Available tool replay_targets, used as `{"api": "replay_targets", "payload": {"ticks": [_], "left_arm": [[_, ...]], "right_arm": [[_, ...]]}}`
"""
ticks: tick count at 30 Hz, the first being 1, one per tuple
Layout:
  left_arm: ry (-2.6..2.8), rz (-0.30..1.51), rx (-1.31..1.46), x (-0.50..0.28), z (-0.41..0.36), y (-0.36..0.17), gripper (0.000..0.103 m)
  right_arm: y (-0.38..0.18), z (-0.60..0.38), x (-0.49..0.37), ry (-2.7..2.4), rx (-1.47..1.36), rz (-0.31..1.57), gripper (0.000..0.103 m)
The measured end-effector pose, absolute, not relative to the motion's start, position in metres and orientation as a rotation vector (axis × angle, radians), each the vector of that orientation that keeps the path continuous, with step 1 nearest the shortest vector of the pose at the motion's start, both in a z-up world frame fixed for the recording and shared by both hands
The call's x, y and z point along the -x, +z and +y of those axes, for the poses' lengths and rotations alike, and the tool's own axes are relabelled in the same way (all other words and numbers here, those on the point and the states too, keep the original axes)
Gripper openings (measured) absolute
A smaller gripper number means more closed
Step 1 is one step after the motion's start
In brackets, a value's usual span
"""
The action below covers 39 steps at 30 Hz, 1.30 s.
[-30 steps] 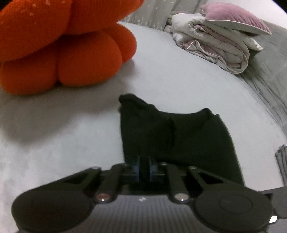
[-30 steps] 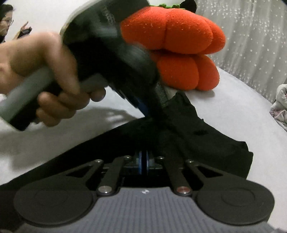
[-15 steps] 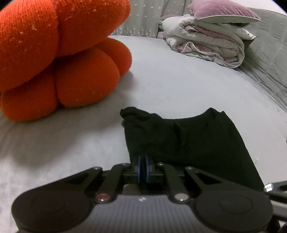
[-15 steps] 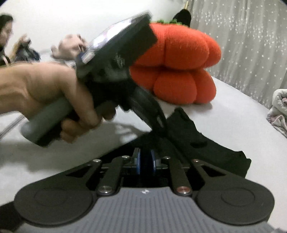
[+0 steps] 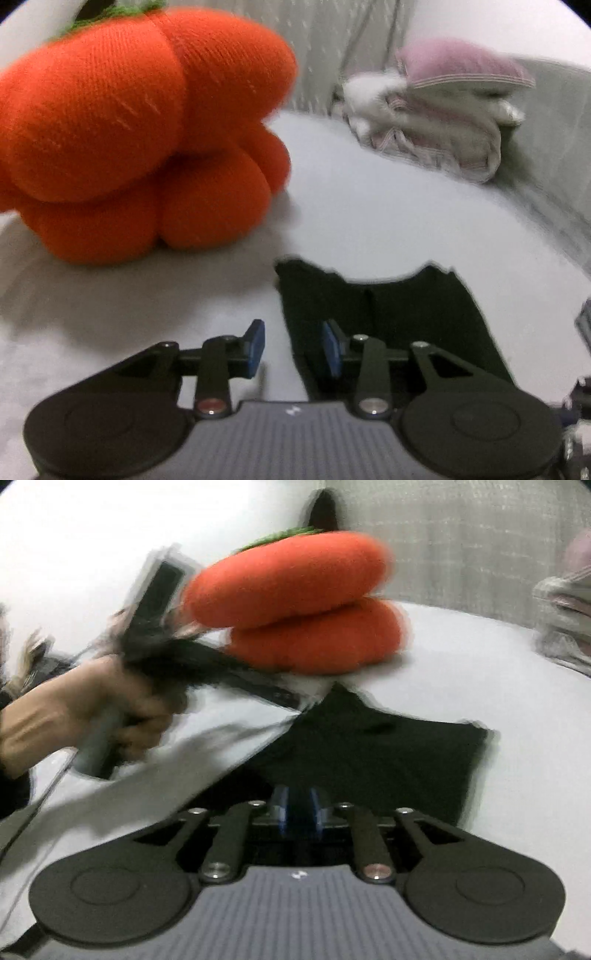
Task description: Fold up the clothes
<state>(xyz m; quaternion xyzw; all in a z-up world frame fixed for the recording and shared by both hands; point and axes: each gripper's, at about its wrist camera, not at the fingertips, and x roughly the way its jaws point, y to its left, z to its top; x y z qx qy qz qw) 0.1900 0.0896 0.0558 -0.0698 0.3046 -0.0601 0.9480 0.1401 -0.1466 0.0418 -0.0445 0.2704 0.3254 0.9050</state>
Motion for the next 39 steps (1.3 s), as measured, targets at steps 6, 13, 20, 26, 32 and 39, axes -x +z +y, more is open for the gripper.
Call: {"api": "replay_targets", "payload": {"ticks": [6, 13, 20, 26, 32, 39], "left_arm": [[-0.334, 0.650, 0.028, -0.166, 0.037, 0.042, 0.033], [-0.326, 0.707, -0.016, -0.162, 0.033, 0.019, 0.033], [-0.324, 0.694, -0.038, -0.157, 0.028, 0.016, 0.033], [-0.326, 0.694, 0.004, -0.159, 0.038, 0.018, 0.033], [-0.326, 0.677, -0.013, -0.158, 0.032, 0.019, 0.036], [-0.290, 0.663, -0.078, -0.155, 0.022, 0.010, 0.037]], "right_arm": [[0.029, -0.156, -0.157, 0.599, 0.101, 0.629, 0.021], [0.026, -0.164, -0.161, 0.564, 0.120, 0.650, 0.023], [0.026, -0.160, -0.226, 0.394, 0.031, 0.643, 0.032], [0.019, -0.169, -0.241, 0.249, 0.037, 0.646, 0.027], [0.034, -0.161, -0.181, 0.437, 0.057, 0.609, 0.032], [0.010, -0.135, -0.103, 0.572, 0.216, 0.657, 0.029]]}}
